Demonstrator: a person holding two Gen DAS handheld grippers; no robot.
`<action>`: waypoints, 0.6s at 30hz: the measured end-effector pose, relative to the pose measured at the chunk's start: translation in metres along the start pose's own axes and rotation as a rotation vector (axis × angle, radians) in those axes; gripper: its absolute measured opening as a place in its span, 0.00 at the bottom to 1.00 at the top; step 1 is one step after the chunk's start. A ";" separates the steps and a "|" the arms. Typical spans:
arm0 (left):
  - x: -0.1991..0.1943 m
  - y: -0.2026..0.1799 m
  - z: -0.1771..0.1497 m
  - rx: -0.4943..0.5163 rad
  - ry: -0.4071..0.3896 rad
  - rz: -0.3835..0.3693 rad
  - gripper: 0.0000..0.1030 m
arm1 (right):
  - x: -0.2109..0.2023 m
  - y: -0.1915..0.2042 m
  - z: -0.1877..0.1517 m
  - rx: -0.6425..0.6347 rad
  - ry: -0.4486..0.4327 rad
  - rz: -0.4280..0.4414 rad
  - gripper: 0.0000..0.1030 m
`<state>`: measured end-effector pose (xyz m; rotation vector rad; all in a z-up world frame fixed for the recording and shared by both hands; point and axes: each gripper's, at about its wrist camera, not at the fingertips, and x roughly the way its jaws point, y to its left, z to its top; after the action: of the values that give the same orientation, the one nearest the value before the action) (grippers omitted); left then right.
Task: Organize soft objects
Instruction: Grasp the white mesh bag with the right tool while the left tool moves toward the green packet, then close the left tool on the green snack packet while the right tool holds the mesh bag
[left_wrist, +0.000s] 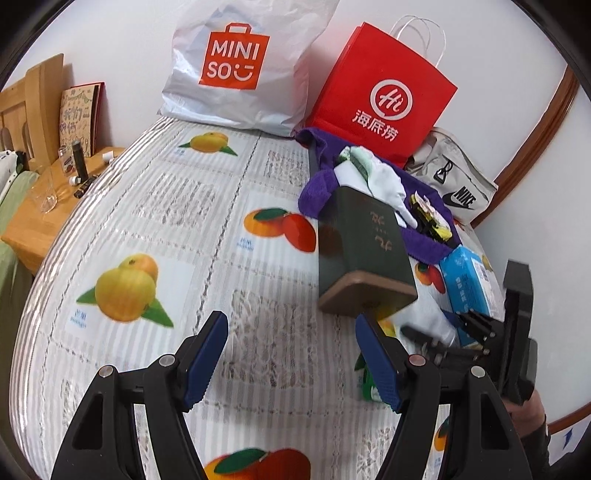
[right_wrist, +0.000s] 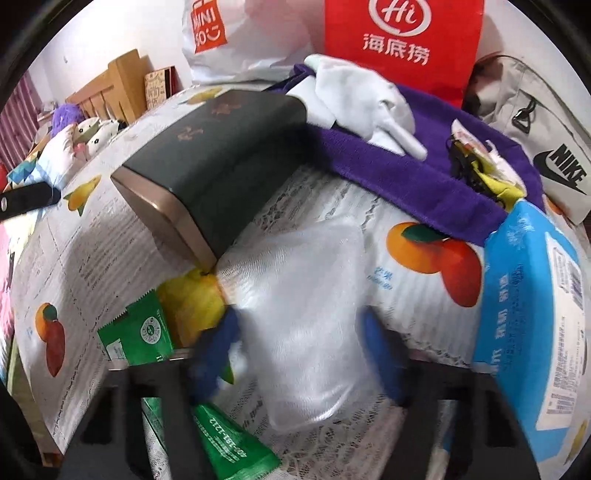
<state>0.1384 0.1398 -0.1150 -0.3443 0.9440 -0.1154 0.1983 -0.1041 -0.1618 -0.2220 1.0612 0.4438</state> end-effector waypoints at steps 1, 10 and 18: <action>0.000 -0.001 -0.003 0.000 0.006 0.002 0.68 | -0.002 -0.001 0.000 0.000 -0.002 -0.004 0.21; 0.009 -0.027 -0.042 0.036 0.108 -0.027 0.68 | -0.039 -0.005 -0.013 0.044 -0.089 0.029 0.05; 0.024 -0.069 -0.078 0.060 0.187 -0.094 0.68 | -0.097 -0.017 -0.050 0.032 -0.183 0.008 0.05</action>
<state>0.0934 0.0501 -0.1518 -0.3264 1.1066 -0.2651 0.1267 -0.1624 -0.1011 -0.1456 0.8896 0.4453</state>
